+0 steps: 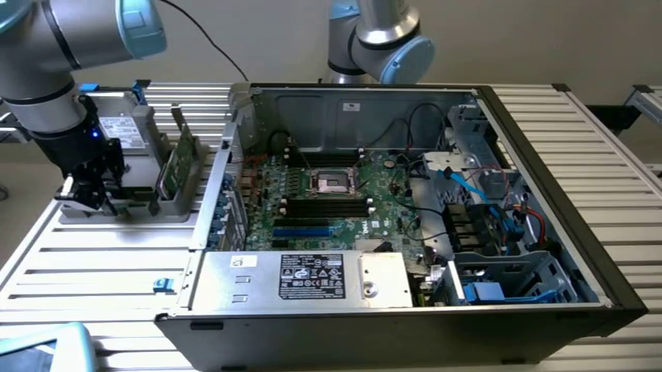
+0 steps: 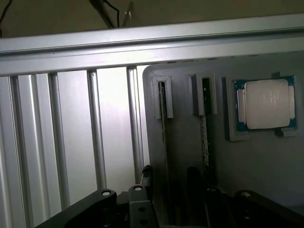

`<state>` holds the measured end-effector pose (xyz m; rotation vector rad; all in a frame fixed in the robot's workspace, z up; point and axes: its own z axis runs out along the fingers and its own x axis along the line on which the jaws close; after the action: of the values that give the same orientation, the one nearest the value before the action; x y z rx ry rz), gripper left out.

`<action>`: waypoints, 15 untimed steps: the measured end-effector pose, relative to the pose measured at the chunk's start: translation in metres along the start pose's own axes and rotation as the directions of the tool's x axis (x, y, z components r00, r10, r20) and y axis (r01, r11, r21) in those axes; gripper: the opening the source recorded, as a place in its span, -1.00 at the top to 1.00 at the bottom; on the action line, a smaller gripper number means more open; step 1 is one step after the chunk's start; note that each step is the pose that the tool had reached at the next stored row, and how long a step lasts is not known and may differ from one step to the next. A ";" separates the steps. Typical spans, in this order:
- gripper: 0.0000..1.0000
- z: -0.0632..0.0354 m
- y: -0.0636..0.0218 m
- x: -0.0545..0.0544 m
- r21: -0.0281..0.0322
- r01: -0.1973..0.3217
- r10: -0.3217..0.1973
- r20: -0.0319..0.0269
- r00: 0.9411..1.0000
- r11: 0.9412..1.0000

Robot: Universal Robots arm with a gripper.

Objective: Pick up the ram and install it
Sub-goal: 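Pick up the ram and move it above insertion slot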

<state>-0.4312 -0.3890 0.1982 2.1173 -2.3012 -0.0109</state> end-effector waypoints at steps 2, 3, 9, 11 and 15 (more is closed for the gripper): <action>0.15 0.0011 0.0000 0.000 0.000 0.000 0.000 0.000 1.000 1.000; 0.15 0.0015 0.0000 0.000 0.000 0.000 0.000 0.000 1.000 1.000; 0.15 0.0028 0.0000 0.000 0.000 0.000 0.000 0.000 1.000 1.000; 0.18 0.0031 0.0000 0.000 0.000 0.000 0.000 0.000 1.000 1.000; 0.44 0.0032 0.0000 0.000 0.005 0.000 0.000 0.000 1.000 1.000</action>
<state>-0.4313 -0.3890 0.1950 2.1196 -2.3038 -0.0056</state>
